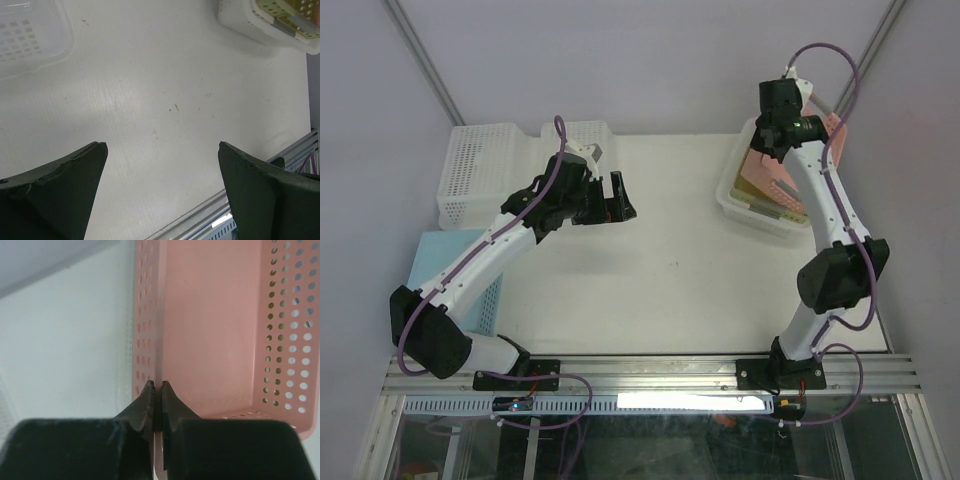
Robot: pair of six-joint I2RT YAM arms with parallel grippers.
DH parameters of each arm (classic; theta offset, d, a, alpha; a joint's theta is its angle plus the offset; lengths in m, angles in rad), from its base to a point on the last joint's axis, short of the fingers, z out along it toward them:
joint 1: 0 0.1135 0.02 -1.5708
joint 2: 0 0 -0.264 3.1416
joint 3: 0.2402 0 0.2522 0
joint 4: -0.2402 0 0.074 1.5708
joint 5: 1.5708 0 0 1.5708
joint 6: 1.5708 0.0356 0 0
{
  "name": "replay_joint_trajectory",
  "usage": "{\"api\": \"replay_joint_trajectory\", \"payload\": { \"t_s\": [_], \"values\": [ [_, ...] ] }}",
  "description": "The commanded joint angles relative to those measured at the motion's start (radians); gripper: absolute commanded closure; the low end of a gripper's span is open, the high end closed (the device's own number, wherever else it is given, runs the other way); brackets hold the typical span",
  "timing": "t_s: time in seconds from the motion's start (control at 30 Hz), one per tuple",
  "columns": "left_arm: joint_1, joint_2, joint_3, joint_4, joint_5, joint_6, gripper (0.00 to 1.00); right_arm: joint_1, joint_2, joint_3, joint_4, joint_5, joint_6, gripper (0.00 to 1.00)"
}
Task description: Turn the large container upside down
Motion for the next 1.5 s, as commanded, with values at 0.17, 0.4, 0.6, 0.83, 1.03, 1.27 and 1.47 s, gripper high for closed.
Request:
{"api": "replay_joint_trajectory", "payload": {
  "t_s": [0.17,0.4,0.6,0.83,1.03,1.27,1.47],
  "values": [
    [-0.009,0.003,0.034,0.053,0.016,0.02,0.01,0.003,-0.272,0.102,0.084,-0.054,-0.078,1.0],
    [-0.007,-0.021,0.073,0.011,-0.064,0.039,0.01,0.003,-0.442,-0.034,0.195,-0.416,-0.017,1.0],
    [0.077,-0.061,0.177,-0.071,-0.125,0.067,0.01,0.005,-0.581,-0.225,0.325,-0.796,0.13,1.0],
    [0.212,-0.143,0.24,-0.095,-0.153,0.038,0.01,0.07,-0.761,-0.585,0.577,-1.02,0.42,1.0],
    [0.217,-0.168,0.258,-0.094,-0.213,0.012,0.01,0.304,-0.885,-0.935,0.898,-0.907,0.723,1.0],
    [0.218,-0.174,0.255,-0.088,-0.198,-0.002,0.01,0.54,-0.806,-1.209,1.39,-0.747,0.99,1.0],
    [0.217,-0.185,0.242,-0.088,-0.185,0.0,0.01,0.659,-0.704,-1.338,1.687,-0.609,1.139,1.0]
  ]
}}
